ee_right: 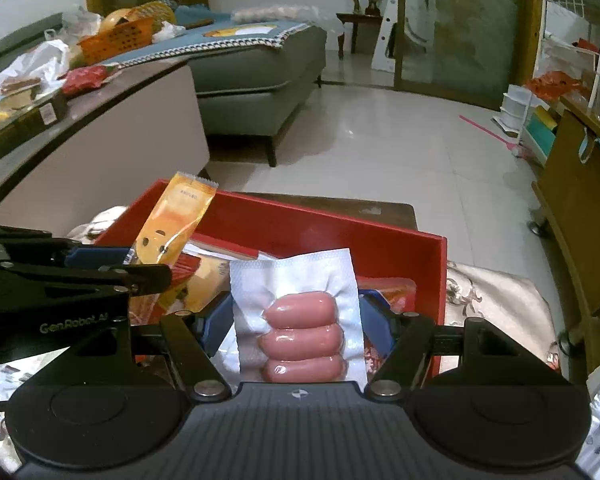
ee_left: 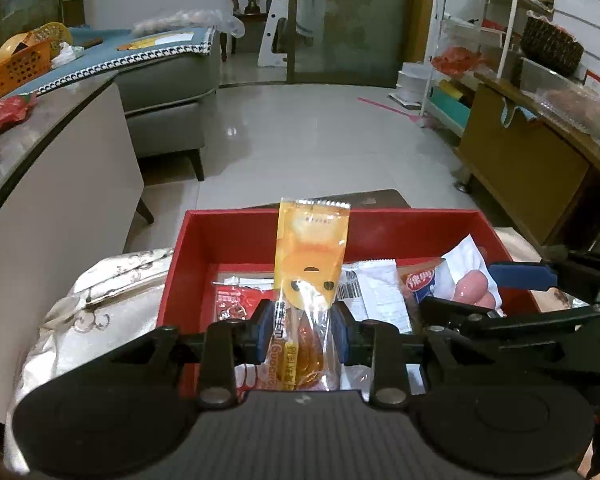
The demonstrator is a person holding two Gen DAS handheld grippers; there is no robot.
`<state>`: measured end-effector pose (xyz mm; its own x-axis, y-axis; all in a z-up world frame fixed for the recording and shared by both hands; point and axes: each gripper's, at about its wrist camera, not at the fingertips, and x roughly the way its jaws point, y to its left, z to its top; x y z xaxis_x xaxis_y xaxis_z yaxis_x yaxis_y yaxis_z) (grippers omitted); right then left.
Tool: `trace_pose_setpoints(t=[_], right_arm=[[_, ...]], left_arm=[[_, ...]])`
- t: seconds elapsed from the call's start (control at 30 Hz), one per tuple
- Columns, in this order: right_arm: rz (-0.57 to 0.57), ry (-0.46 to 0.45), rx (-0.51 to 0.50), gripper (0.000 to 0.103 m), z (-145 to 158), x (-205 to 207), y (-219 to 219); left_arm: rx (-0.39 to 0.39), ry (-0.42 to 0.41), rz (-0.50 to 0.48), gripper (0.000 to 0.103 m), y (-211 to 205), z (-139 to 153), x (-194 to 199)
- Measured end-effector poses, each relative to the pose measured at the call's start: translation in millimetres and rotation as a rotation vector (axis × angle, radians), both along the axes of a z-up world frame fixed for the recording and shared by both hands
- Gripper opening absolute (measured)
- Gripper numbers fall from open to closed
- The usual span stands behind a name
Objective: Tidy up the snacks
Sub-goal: 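Lower both packs into the red box and open both tools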
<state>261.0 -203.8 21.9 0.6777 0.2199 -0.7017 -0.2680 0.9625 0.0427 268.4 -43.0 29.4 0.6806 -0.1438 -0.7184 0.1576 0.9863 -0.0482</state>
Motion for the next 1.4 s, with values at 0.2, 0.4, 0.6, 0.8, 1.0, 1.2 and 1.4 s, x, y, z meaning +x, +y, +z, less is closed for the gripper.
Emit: trace_pose_setpoints(t=[0.2,0.4,0.6,0.8,1.0,1.2,1.4], right_arm=[[-0.020,0.018,-0.014,0.076,-7,5,0],[-0.043,0.005,-0.051,0.076,-6,5,6],[-0.064,0.000,-0.045,0.077,-6,4,-1],[-0.076,-0.029,-0.058,0.080,1,1,-3],[-0.083,-0.053,-0.086,0.081,8,-5,-3],[-0.080,-0.079,-0.098,0.083,18,-13,1],[-0.070,-0.107,-0.103,0.084,31,-26,5]], left_arm=[[0.024,0.009,-0.004,0.026,-5,-7,1],[0.038,0.012,-0.002,0.032,-7,-7,0],[0.039,0.024,0.000,0.033,-6,-8,-1],[0.040,0.012,-0.006,0.034,-7,-4,-4],[0.022,-0.002,-0.007,0.035,-4,4,-10],[0.029,-0.018,-0.024,0.035,-5,10,-19],[0.029,-0.043,-0.044,0.036,-4,19,-35]])
